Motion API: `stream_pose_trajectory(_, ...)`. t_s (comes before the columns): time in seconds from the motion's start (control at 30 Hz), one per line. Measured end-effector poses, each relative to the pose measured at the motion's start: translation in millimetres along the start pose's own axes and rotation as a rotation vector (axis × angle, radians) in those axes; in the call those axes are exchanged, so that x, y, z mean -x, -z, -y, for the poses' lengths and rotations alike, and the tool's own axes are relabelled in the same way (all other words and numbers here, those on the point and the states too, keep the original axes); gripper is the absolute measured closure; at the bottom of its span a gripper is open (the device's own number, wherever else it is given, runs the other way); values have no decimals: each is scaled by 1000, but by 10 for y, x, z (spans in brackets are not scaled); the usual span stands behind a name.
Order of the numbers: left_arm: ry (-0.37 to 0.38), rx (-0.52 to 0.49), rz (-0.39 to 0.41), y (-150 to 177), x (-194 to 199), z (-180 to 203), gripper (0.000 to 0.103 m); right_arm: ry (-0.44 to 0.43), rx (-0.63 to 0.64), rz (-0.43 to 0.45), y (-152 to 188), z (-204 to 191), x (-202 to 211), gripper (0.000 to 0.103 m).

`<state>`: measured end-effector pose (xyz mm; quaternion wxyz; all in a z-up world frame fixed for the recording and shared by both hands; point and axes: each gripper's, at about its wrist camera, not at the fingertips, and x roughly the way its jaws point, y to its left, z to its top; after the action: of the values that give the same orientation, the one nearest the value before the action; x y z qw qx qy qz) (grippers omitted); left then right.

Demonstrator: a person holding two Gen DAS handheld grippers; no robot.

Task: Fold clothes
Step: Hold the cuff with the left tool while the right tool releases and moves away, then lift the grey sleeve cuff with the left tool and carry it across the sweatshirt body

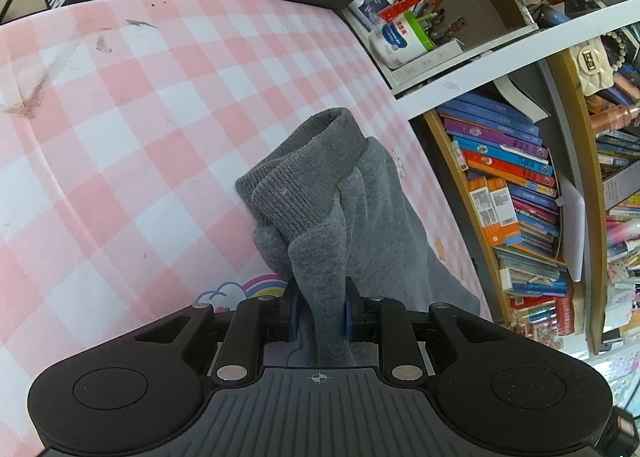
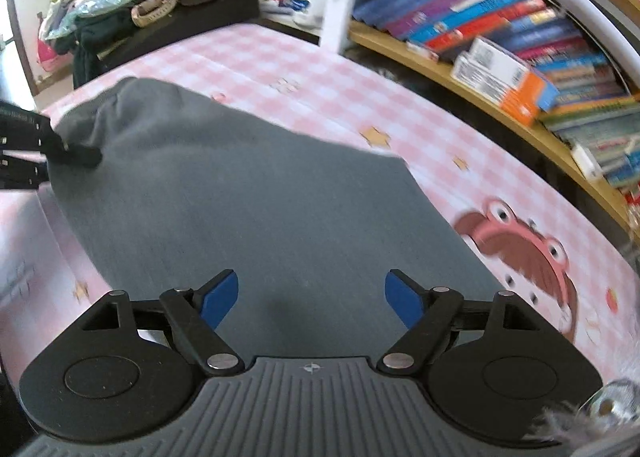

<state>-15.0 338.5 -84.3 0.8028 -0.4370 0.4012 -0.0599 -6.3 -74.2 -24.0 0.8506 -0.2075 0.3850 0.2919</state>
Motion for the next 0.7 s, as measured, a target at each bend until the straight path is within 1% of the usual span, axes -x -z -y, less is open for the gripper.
stream_pose_trajectory(0.07,6,5,-1,-3,0,-10,82,9,-1,9,-69,-121,-55,23)
stream_pose_trajectory(0.23,17,15,-5,-13,0,-29,81,15,-24,13,-115,-363,-139,23)
stream_pose_trajectory(0.37,25,14,-11,-26,-3,-46,81,29,-3,4,-69,-521,-189,24)
stream_pose_trajectory(0.5,35,25,-15,-33,-9,-71,81,44,-1,-10,-25,-559,-232,23)
stream_pose_trajectory(0.7,38,55,-16,-41,-45,-71,81,45,-12,-40,40,-551,-233,24)
